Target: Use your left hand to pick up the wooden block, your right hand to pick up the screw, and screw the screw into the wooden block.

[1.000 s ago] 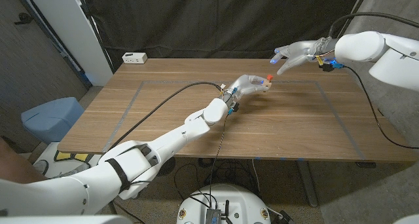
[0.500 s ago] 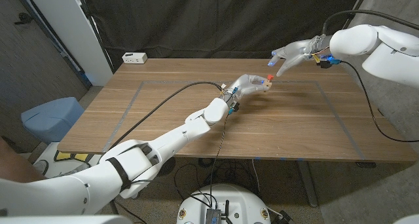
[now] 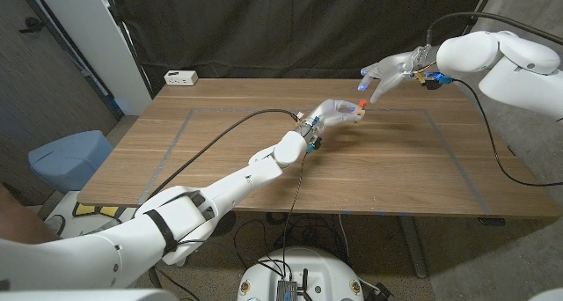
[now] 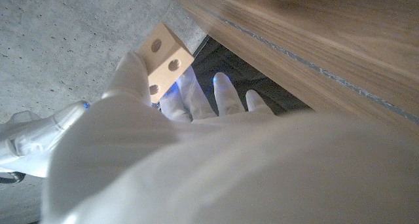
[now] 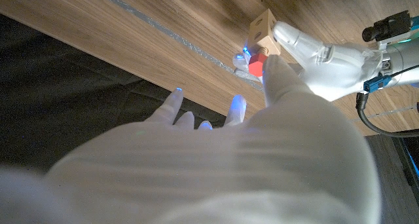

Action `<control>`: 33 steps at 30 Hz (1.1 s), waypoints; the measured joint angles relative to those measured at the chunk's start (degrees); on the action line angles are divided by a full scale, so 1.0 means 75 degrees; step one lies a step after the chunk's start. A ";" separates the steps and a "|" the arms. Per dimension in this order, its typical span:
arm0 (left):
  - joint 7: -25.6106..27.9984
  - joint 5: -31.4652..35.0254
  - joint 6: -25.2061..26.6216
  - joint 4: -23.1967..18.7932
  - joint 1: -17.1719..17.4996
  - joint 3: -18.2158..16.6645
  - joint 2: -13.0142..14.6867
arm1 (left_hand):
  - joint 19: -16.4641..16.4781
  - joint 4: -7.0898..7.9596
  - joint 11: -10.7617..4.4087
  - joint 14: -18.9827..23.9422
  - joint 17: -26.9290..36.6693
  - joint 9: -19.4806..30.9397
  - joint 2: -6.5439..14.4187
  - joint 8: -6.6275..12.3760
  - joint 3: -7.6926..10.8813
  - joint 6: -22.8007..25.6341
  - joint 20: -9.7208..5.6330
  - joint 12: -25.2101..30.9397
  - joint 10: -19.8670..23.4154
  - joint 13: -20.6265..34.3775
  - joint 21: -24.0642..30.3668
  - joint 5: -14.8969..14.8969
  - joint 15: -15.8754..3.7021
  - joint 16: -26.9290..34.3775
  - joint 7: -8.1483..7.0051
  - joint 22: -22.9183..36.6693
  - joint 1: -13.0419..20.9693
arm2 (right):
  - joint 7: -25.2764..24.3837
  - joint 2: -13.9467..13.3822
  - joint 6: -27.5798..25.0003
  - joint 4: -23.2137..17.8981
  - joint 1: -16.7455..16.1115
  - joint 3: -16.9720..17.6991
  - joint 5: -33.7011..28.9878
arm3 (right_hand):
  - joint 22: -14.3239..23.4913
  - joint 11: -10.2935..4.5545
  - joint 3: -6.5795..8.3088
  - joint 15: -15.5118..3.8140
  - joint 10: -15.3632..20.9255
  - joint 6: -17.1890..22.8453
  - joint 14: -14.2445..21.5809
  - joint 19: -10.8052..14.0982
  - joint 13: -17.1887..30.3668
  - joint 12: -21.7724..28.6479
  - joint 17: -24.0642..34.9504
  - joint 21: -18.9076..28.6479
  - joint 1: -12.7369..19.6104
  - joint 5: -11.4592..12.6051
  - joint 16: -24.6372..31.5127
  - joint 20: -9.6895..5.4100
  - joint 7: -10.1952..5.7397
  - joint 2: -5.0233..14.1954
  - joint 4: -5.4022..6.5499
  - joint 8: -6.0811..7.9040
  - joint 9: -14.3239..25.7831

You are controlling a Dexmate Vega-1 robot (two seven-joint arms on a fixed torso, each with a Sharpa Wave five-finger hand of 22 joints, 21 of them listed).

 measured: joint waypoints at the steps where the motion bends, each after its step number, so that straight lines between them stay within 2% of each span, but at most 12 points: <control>1: 0.0001 0.0001 -0.0003 0.0001 -0.0001 0.0000 0.0000 | 0.0000 0.0000 0.0000 0.0000 0.0000 0.0000 0.0000 0.0000 0.0000 0.0000 0.0000 0.0000 0.0000 -0.0001 0.0000 0.0000 0.0000 0.0000 0.0000 0.0000 0.0000 | 0.0002 0.0011 0.0004 0.0007 0.0004 -0.0005 -0.0006 | 0.0000 0.0003 0.0000 0.0000 0.0003 0.0000 0.0000 0.0000 0.0000 0.0000 0.0000 0.0000 0.0000 0.0000 0.0000 0.0000 0.0000 0.0000 0.0000 0.0000 0.0000; 7: 0.0006 0.0012 -0.0011 0.0002 -0.0003 0.0003 0.0006 | 0.0000 -0.0002 0.0001 0.0041 0.0000 -0.0003 0.0000 0.0000 -0.0002 0.0000 0.0000 0.0032 -0.0001 -0.0001 0.0000 -0.0020 -0.0041 0.0000 0.0000 0.0000 -0.0001 | 0.0039 0.0103 0.0119 0.0080 0.0028 -0.0039 -0.0151 | 0.0000 0.0044 0.0031 -0.0041 0.0044 0.0138 0.0041 0.0000 0.0000 0.0000 0.0000 0.0000 0.0060 0.0000 0.0000 0.0000 0.0028 -0.0061 0.0031 0.0056 0.0036; 16: 0.0029 0.0054 0.0097 -0.0176 0.0041 0.0003 0.0081 | 0.0042 -0.0010 0.0034 0.0041 0.0000 0.0001 0.0000 0.0001 -0.0010 0.0000 -0.0041 0.0032 0.0031 0.0041 0.0000 0.0008 -0.0041 0.0000 0.0000 0.0000 0.0000 | 0.0078 0.0205 0.0244 0.0158 0.0030 -0.0076 -0.0293 | -0.0001 -0.0039 0.0062 -0.0071 0.0125 0.0291 0.0071 0.0026 -0.0005 0.0000 0.0000 0.0059 0.0131 0.0000 0.0000 -0.0026 0.0014 -0.0050 -0.0001 0.0122 0.0066; 22: 0.0054 0.0081 0.0206 -0.0348 0.0110 0.0003 0.0141 | 0.0042 -0.0008 0.0031 0.0041 0.0000 0.0003 -0.0001 0.0001 -0.0009 0.0000 -0.0041 0.0031 0.0035 0.0041 0.0000 0.0008 -0.0040 0.0000 0.0000 0.0000 0.0001 | 0.0130 0.0248 0.0282 0.0197 0.0025 -0.0080 -0.0328 | -0.0001 -0.0007 0.0093 -0.0095 0.0156 0.0445 0.0095 0.0237 -0.0039 0.0000 0.0000 0.0095 0.0134 0.0000 0.0000 0.0020 0.0018 -0.0047 0.0031 0.0192 0.0105; 26: 0.0063 0.0102 0.0250 -0.0411 0.0134 0.0004 0.0156 | 0.0042 0.0000 0.0015 0.0041 0.0000 0.0002 -0.0001 0.0003 0.0000 0.0000 -0.0041 0.0028 0.0070 0.0038 0.0000 0.0008 -0.0040 0.0000 0.0000 0.0000 0.0001 | 0.0150 0.0261 0.0294 0.0216 0.0005 -0.0080 -0.0328 | -0.0001 0.0003 0.0090 -0.0082 0.0166 0.0464 0.0141 0.0357 -0.0039 0.0000 0.0001 0.0119 0.0193 0.0000 0.0000 -0.0022 -0.0001 -0.0072 0.0034 0.0227 0.0106; 33: 0.0083 0.0133 0.0291 -0.0477 0.0166 0.0005 0.0163 | 0.0042 0.0002 0.0015 0.0041 0.0000 0.0002 -0.0002 0.0003 0.0002 0.0000 -0.0041 0.0016 0.0070 0.0036 0.0000 0.0002 -0.0040 0.0000 0.0000 0.0000 0.0002 | 0.0170 0.0262 0.0301 0.0231 -0.0051 -0.0070 -0.0291 | -0.0001 0.0058 0.0027 -0.0107 0.0220 0.0581 0.0165 0.0412 -0.0038 0.0000 0.0001 0.0119 0.0192 0.0000 0.0000 -0.0052 0.0061 -0.0071 0.0096 0.0257 0.0142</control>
